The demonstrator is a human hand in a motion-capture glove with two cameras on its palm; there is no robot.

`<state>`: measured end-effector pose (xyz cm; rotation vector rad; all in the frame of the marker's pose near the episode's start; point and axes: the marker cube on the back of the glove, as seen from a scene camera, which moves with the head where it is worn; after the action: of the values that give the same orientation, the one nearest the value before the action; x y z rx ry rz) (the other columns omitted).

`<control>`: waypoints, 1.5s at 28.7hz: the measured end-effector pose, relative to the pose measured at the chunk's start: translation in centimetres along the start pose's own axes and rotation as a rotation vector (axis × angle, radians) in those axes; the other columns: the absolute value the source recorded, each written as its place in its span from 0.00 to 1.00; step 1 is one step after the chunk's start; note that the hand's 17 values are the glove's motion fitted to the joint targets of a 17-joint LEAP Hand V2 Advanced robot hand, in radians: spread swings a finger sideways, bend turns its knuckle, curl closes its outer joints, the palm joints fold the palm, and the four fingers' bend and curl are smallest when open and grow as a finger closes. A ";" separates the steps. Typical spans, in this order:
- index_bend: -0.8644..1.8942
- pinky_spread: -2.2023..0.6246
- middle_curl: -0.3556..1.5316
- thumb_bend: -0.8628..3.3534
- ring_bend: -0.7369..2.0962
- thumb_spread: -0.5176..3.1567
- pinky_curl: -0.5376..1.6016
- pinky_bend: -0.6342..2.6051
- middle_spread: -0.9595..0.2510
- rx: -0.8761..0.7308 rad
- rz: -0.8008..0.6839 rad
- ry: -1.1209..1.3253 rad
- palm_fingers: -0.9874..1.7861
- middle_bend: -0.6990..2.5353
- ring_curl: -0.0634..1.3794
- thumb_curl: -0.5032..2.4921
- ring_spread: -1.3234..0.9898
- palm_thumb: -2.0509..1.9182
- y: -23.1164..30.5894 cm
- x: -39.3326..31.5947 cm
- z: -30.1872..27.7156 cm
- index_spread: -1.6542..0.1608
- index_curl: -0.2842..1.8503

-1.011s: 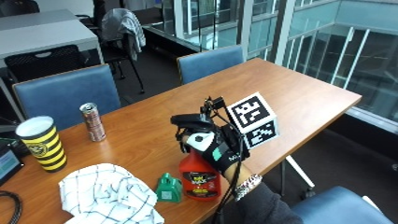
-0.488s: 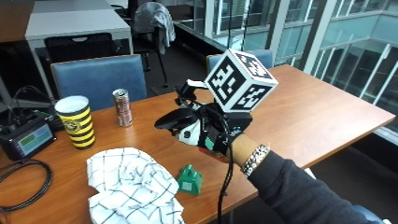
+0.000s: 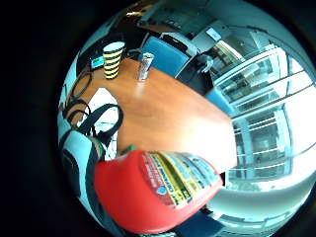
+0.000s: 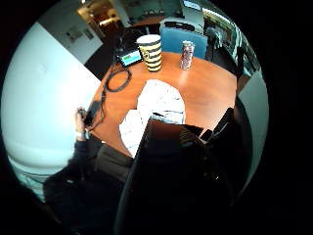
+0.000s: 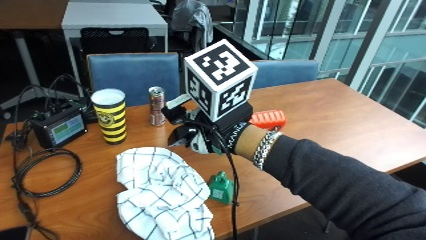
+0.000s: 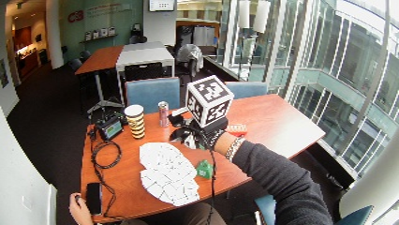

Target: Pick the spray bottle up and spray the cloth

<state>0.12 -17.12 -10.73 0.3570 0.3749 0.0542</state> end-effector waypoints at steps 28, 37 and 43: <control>0.39 0.66 0.46 0.20 0.49 0.19 0.44 0.31 0.62 -0.113 -0.128 0.359 0.85 0.41 0.37 0.43 0.47 0.77 0.3 0.2 4.3 0.74 0.43; 0.39 0.66 0.46 0.20 0.49 0.19 0.44 0.31 0.62 -0.027 0.031 -0.170 0.85 0.41 0.37 0.43 0.47 0.77 -1.6 -2.1 -0.5 0.74 0.43; 0.39 0.66 0.46 0.20 0.49 0.19 0.44 0.31 0.62 0.020 0.131 -0.504 0.85 0.41 0.37 0.43 0.47 0.77 -3.0 -3.7 -2.7 0.74 0.43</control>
<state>-4.37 -19.51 -12.85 0.4005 -0.1472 0.0856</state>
